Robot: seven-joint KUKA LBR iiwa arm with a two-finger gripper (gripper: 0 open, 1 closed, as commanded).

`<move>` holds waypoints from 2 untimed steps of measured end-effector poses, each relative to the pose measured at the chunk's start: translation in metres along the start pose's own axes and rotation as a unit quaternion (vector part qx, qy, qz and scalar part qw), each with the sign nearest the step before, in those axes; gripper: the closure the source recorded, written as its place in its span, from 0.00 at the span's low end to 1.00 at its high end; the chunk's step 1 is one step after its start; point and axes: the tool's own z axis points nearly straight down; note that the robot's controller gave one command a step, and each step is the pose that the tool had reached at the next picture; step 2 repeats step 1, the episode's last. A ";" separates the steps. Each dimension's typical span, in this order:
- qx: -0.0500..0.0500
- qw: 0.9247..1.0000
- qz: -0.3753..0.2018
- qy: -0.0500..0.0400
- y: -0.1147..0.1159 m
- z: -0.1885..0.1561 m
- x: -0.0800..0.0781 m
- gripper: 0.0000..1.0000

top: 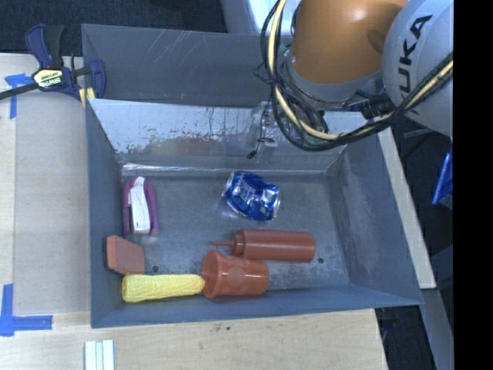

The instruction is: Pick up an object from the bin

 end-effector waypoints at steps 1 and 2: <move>0.002 1.000 -0.005 0.002 0.000 0.053 -0.004 1.00; 0.002 1.000 -0.005 0.002 0.000 0.053 -0.004 1.00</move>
Offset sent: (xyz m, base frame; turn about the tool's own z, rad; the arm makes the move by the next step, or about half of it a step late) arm 0.0134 0.0083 -0.0554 -0.1752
